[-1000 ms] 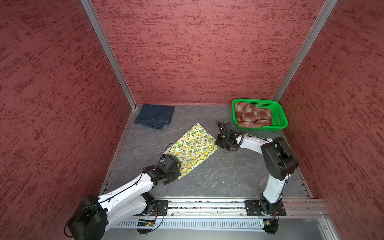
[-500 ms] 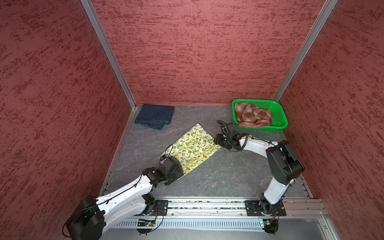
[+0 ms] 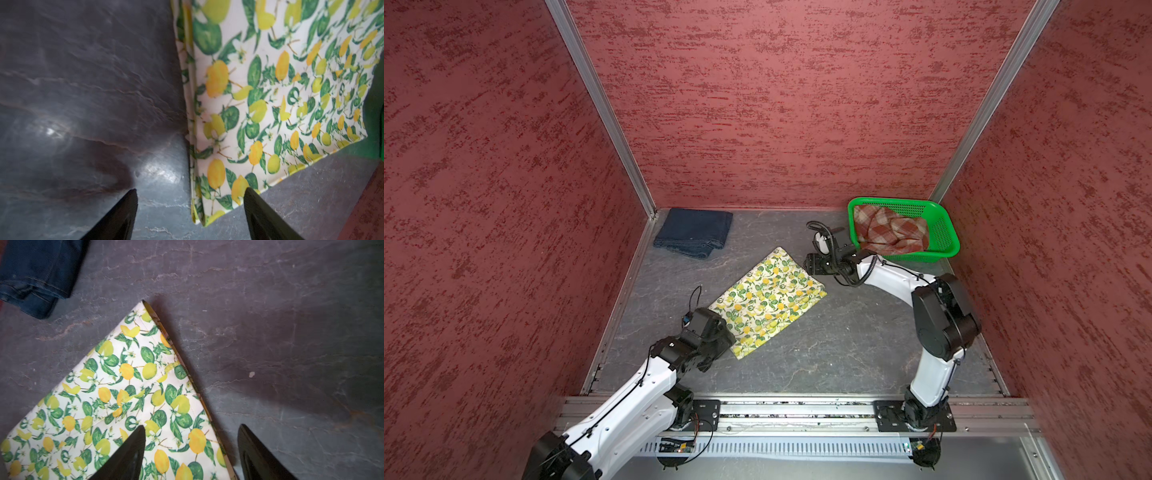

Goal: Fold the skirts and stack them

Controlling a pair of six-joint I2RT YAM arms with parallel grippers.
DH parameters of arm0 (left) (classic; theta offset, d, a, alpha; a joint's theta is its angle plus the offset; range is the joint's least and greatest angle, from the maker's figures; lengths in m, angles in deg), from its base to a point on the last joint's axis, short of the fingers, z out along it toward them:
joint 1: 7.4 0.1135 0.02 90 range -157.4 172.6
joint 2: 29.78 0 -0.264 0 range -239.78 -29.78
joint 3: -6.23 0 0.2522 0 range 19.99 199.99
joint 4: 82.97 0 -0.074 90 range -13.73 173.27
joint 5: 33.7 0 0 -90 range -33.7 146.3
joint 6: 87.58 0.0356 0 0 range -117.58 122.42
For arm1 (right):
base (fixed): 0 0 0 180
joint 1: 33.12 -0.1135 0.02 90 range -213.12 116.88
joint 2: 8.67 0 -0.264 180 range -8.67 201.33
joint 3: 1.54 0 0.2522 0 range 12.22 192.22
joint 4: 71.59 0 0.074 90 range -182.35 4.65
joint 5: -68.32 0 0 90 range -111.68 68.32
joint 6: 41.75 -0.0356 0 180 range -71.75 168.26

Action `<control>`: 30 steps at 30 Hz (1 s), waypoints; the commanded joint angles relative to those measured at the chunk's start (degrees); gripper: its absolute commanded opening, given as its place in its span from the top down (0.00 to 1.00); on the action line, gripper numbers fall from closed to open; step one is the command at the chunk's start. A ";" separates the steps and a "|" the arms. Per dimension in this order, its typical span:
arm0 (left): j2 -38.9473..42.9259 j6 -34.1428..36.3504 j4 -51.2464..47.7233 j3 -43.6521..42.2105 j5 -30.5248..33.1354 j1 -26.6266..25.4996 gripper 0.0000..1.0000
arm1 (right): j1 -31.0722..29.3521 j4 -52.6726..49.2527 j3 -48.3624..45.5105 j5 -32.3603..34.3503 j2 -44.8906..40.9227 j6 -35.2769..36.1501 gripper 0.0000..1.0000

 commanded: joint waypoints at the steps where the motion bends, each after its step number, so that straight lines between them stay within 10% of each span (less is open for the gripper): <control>1: -1.66 3.92 3.66 -1.09 -5.04 4.70 0.20 | 0.25 0.00 1.17 -0.90 2.33 3.57 0.29; 30: -31.23 13.96 17.34 3.55 -5.38 8.48 0.42 | -5.58 10.68 -27.61 1.45 -8.12 -18.09 0.76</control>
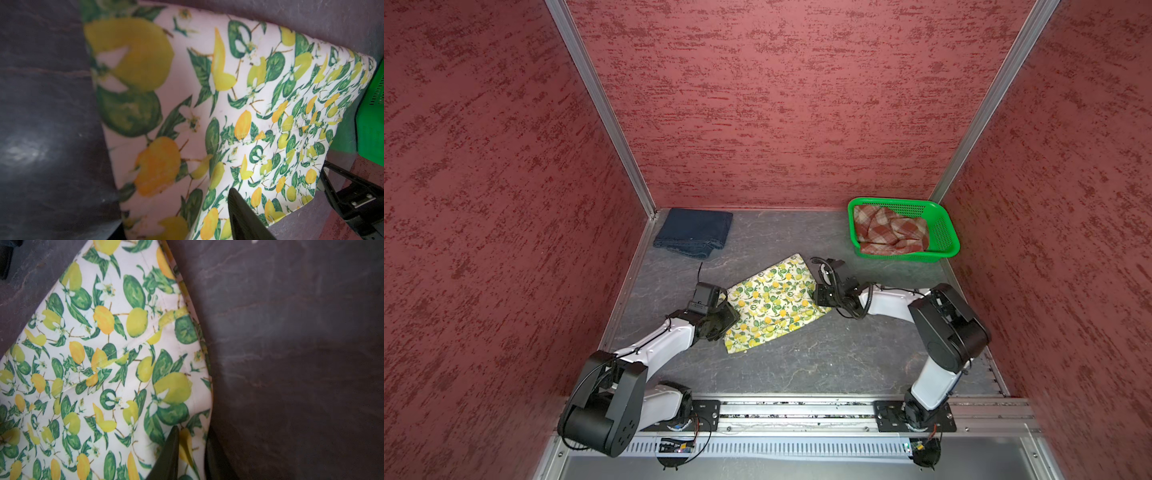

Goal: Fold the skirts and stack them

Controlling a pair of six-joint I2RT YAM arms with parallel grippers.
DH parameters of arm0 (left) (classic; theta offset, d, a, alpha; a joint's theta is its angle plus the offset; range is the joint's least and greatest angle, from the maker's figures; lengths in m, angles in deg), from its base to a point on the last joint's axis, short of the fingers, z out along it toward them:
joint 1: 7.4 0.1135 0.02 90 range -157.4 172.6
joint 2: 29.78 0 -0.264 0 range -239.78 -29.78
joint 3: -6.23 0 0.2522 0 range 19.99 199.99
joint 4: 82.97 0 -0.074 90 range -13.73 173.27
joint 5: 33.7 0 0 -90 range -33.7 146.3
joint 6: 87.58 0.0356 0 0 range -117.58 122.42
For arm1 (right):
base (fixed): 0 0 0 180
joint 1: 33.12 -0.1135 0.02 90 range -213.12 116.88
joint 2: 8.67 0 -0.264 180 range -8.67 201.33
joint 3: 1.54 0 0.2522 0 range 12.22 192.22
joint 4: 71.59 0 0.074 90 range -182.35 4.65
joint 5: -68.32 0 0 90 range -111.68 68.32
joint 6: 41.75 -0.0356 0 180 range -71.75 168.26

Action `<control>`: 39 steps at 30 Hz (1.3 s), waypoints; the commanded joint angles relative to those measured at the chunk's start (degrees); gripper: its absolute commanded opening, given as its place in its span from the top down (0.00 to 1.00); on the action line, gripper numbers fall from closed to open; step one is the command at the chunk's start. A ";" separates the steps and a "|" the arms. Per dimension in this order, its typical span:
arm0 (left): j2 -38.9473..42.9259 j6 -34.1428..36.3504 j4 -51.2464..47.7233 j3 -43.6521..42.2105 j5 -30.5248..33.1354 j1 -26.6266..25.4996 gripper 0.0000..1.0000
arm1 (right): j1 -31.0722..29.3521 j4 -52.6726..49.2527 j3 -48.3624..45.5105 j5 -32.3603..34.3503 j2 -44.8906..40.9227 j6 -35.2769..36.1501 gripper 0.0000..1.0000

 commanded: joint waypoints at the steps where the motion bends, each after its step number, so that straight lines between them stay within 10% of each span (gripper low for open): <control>1: -3.63 1.62 -5.43 -3.40 3.08 0.40 0.42 | -0.71 -3.79 -3.97 1.97 -1.28 -4.44 0.76; 23: -2.99 2.95 -15.80 -0.23 7.07 -6.12 0.30 | 6.61 -12.83 6.04 6.95 -9.00 3.84 0.62; 26: -4.71 3.71 -15.91 0.71 7.53 -6.69 0.42 | 8.18 -11.33 5.84 6.70 -9.66 3.62 0.57; 32: -5.35 5.14 -18.31 4.59 10.10 -7.67 0.97 | 9.77 -10.24 6.91 7.19 -9.09 3.58 0.50; 39: -3.93 10.38 -24.02 12.58 14.16 -7.10 1.00 | 11.01 -8.91 7.46 7.23 -10.17 3.90 0.42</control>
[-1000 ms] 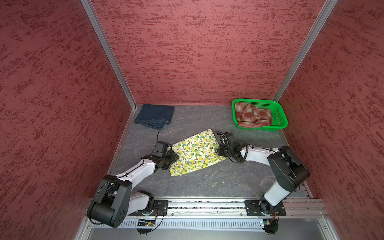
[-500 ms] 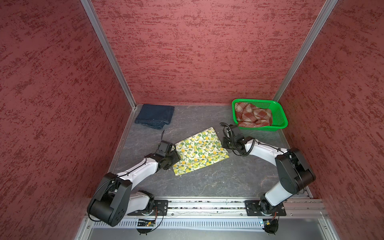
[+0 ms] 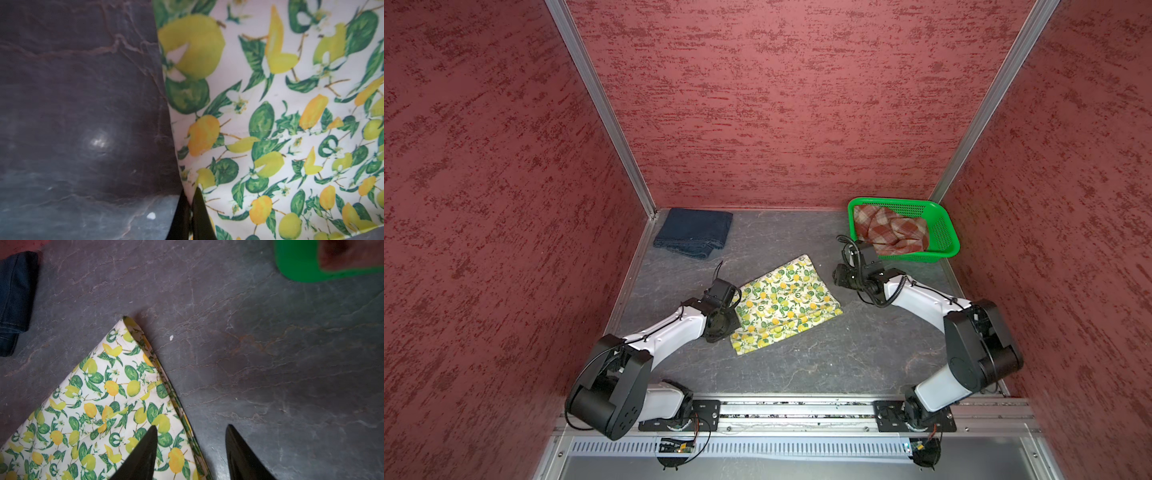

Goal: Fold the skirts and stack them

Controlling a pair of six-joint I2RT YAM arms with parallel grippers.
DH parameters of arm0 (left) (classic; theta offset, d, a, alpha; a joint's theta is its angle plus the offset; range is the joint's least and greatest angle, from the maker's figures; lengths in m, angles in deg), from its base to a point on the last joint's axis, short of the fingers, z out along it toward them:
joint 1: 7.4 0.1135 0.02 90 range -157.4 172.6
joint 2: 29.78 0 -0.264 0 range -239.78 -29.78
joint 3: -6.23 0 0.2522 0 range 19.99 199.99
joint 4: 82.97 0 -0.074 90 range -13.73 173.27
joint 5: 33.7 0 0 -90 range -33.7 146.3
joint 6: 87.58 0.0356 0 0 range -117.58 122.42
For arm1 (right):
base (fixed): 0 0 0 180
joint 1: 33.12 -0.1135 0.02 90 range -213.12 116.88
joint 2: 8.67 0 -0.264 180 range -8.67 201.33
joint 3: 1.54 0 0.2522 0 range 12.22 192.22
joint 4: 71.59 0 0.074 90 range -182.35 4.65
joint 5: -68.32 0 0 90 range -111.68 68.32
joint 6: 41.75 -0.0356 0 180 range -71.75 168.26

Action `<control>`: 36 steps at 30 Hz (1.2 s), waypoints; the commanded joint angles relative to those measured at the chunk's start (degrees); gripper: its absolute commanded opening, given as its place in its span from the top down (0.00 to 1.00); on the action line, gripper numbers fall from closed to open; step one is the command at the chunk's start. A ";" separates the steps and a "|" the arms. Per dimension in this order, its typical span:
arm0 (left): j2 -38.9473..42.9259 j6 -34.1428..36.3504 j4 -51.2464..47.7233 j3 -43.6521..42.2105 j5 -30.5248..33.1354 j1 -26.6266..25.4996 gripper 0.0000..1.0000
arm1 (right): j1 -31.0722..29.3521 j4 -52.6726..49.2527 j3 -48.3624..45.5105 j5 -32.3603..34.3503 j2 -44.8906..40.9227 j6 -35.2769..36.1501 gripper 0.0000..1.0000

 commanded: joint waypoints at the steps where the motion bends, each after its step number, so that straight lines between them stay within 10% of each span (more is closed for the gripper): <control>1: -0.04 4.59 -5.84 4.18 3.32 0.42 1.00 | 0.54 1.95 1.41 0.77 -1.49 0.67 0.41; 23: -6.31 25.57 -16.54 27.68 15.55 -0.57 1.00 | -0.86 10.11 -3.00 -9.76 6.26 -5.08 0.46; 36: -19.52 35.23 -22.91 45.09 27.90 -10.42 1.00 | -6.96 27.41 -11.88 -12.92 8.84 -19.05 0.59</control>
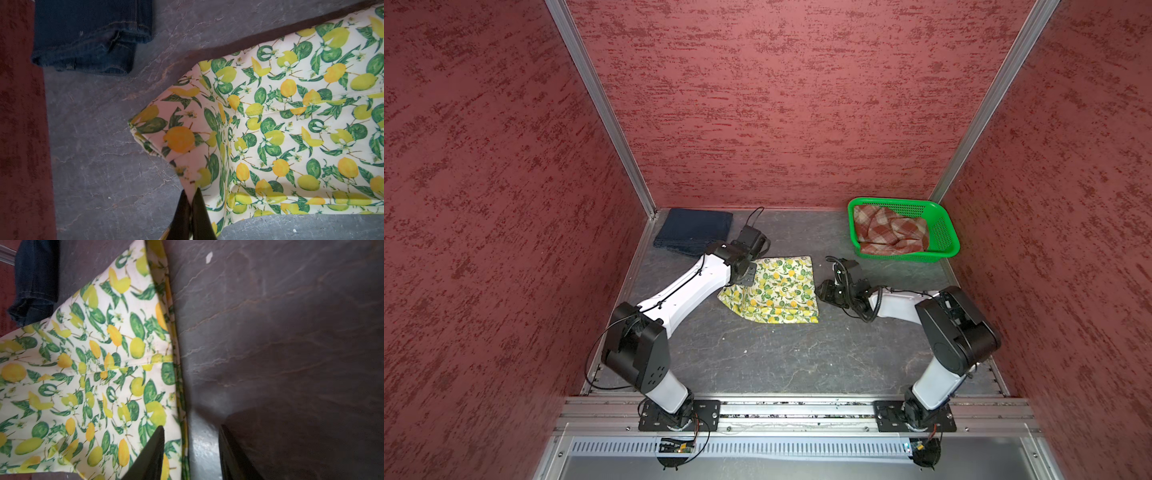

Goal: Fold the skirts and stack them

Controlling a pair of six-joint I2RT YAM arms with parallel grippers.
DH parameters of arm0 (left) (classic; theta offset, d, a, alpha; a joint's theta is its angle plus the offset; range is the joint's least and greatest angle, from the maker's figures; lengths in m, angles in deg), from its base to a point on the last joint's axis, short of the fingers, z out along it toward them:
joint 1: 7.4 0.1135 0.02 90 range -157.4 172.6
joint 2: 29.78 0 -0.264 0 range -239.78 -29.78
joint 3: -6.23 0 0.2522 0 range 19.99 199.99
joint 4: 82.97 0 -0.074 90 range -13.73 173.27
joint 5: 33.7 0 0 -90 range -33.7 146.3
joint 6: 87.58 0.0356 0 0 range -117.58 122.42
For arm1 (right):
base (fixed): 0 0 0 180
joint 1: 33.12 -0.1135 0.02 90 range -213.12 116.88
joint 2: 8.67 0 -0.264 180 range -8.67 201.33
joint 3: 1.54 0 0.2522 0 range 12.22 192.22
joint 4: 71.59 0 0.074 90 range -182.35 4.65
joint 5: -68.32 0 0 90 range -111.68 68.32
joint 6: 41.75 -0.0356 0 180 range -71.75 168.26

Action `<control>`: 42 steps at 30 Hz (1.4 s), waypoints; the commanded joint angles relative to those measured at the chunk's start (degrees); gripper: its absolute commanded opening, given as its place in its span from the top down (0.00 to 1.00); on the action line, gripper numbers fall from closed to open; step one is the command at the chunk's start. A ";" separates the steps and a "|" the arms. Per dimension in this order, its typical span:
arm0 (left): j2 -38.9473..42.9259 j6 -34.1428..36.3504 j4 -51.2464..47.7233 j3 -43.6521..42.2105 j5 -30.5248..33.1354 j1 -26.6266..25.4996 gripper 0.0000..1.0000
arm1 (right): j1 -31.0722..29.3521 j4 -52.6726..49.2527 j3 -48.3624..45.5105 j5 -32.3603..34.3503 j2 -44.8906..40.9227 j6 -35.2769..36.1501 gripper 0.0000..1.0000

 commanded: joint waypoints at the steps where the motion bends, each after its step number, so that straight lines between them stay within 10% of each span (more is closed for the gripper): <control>1: -3.86 4.08 -2.47 4.26 5.21 -3.49 1.00 | -1.07 8.18 -2.12 -0.80 1.13 -6.31 0.61; 11: -13.87 5.58 -4.92 14.91 7.63 -12.38 1.00 | -2.54 13.52 -2.77 0.10 3.22 -10.89 0.90; 28: -26.06 0.80 -3.65 27.81 -6.77 -17.95 1.00 | -3.46 22.56 -6.38 -0.65 5.33 -16.82 0.94; 38: -30.89 -4.62 -0.52 31.75 -13.89 -17.51 0.99 | -3.29 24.72 -11.95 2.40 -0.09 -18.31 0.63; 42: -32.19 -6.30 0.13 33.75 -16.44 -16.65 0.60 | -2.77 22.71 -15.16 4.53 -4.32 -18.52 0.51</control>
